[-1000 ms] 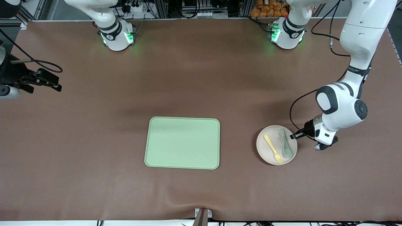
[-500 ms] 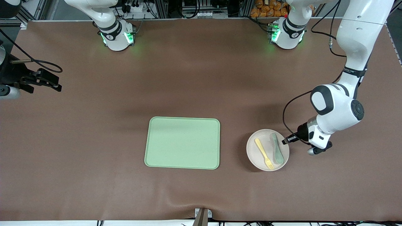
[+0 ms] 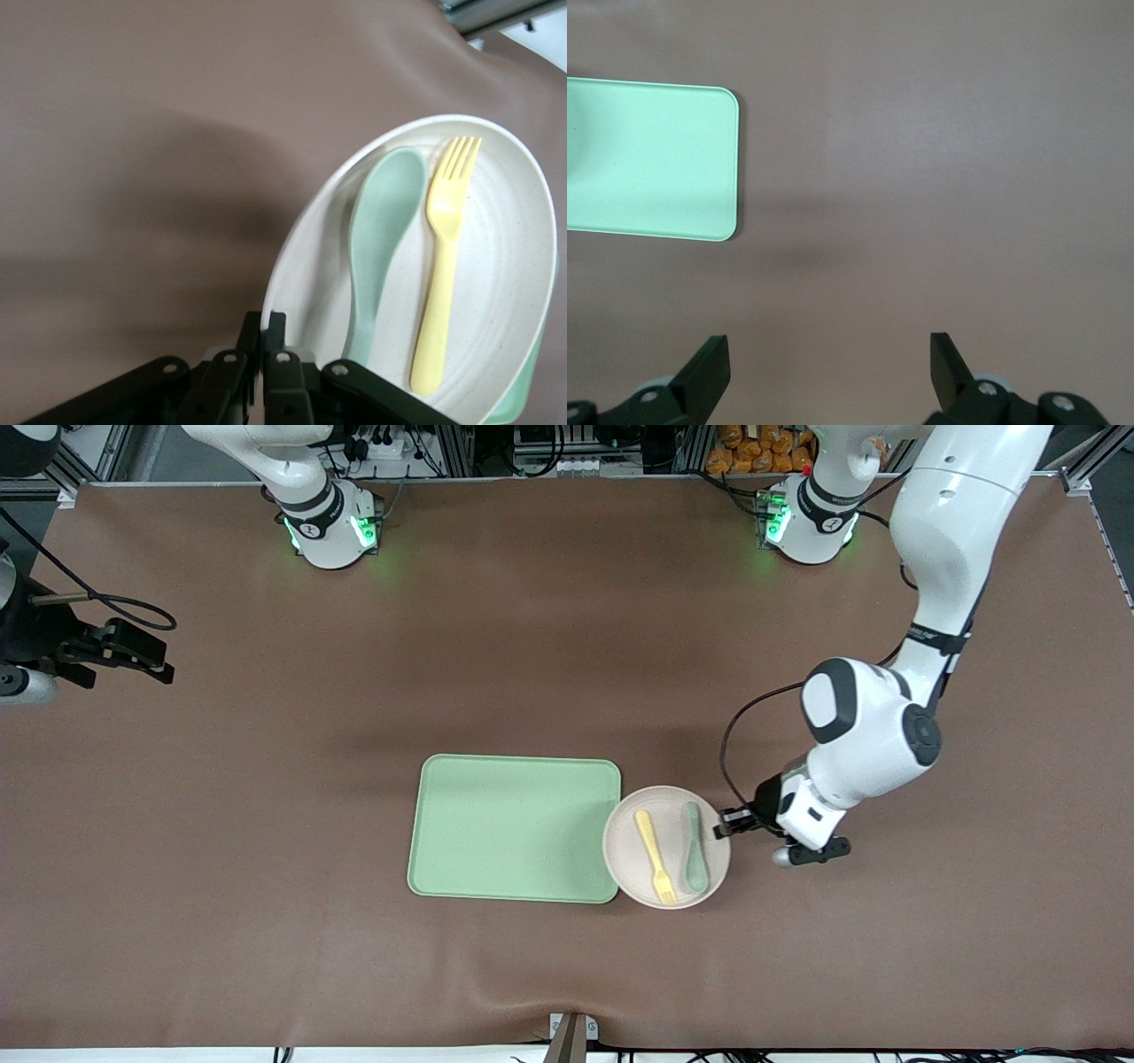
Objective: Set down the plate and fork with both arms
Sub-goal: 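Slide the white plate with the left gripper onto the green tray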
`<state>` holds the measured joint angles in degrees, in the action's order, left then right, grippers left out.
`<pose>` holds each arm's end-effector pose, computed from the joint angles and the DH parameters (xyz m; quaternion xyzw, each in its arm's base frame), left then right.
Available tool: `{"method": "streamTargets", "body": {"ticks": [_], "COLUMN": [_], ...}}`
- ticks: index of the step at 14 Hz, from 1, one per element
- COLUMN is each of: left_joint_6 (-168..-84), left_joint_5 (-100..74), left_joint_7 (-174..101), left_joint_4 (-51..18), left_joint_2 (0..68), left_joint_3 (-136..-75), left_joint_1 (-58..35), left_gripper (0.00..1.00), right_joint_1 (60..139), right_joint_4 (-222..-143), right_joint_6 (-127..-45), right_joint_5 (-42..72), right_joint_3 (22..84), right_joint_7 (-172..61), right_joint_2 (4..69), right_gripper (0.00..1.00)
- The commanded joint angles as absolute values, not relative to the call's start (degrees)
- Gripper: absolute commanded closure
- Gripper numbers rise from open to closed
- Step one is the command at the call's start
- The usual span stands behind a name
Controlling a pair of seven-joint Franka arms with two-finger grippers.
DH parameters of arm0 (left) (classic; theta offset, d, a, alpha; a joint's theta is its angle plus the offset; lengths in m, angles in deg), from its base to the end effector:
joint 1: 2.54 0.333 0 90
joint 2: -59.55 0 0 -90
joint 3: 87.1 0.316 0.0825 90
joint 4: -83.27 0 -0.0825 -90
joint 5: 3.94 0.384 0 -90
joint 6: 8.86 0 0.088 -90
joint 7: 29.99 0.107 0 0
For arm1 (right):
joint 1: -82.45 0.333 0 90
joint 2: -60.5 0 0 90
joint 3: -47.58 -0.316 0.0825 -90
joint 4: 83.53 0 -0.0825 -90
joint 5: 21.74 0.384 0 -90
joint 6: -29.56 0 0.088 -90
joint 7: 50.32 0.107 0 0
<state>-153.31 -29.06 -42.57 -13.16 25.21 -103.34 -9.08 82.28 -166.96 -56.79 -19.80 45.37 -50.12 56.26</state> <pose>0.6586 -0.2438 0.2884 0.9622 0.1061 0.0448 0.2468 0.5710 0.0232 0.6312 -0.9996 -0.0169 0.0118 0.0181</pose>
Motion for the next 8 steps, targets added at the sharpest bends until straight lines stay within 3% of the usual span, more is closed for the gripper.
{"method": "streamTargets", "body": {"ticks": [1,8], "left_joint_6": [-153.3,-153.3], "left_joint_5": [-29.6,-28.5], "left_joint_7": [-45.4,-47.1], "left_joint_4": [-5.2,1.8], "left_joint_2": [19.2,12.5], "left_joint_3": [-102.3,-95.7], "left_joint_1": [-14.5,-26.3], "left_gripper": [1.00,1.00], "right_joint_1": [81.7,81.8], "right_joint_4": [-167.1,-167.1], "right_joint_6": [-56.7,-56.9], "right_joint_5": [-18.9,-18.9], "right_joint_3": [45.4,45.3], "right_joint_7": [-50.9,-50.7], "right_joint_2": [56.7,56.6], "right_gripper": [0.00,0.00]}}
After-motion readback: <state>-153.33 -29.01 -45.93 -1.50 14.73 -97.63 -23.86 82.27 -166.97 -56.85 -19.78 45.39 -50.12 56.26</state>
